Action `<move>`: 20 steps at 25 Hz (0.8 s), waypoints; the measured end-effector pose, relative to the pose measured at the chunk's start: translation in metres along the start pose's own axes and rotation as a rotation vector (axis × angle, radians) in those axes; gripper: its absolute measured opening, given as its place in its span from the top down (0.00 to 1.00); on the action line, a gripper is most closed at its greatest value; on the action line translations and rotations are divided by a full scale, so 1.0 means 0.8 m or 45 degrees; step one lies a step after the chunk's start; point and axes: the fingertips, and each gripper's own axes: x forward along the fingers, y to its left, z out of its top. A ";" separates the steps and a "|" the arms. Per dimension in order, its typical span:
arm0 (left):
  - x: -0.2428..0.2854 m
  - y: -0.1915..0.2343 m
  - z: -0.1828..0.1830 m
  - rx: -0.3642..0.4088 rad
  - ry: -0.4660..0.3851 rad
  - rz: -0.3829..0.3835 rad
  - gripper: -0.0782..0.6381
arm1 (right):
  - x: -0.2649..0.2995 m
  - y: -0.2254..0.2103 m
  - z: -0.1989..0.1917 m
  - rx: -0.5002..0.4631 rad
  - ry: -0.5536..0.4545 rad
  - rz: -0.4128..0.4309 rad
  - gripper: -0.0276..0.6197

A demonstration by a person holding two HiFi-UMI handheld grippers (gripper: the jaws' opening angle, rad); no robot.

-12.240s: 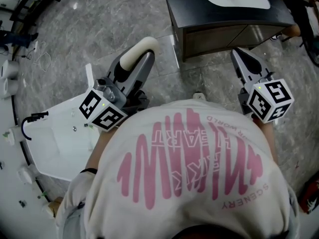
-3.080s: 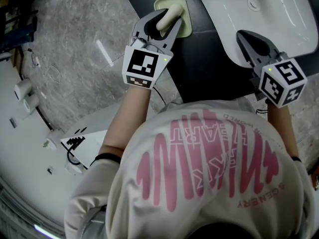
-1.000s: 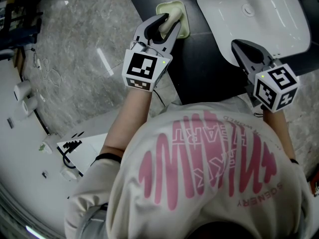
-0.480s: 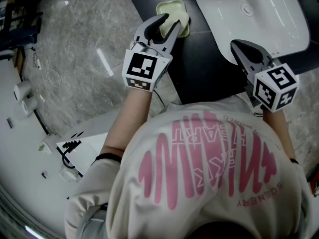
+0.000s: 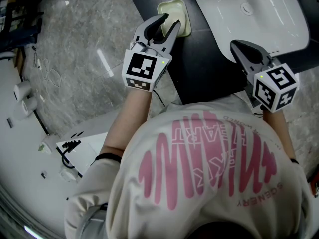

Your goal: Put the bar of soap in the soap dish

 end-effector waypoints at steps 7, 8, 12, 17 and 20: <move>-0.006 -0.001 0.006 0.001 -0.010 0.005 0.73 | -0.006 0.004 0.001 -0.012 0.000 0.000 0.93; -0.006 -0.002 0.007 0.003 -0.010 0.005 0.73 | -0.007 0.004 0.001 -0.014 -0.001 0.000 0.93; -0.011 -0.006 0.012 -0.007 -0.022 0.007 0.73 | -0.012 0.007 0.004 -0.030 -0.011 0.003 0.93; -0.020 -0.013 0.025 -0.027 -0.043 0.017 0.73 | -0.016 0.011 0.013 -0.059 -0.022 0.040 0.93; -0.032 -0.020 0.031 -0.078 -0.058 0.020 0.73 | -0.020 0.020 0.020 -0.078 -0.030 0.068 0.93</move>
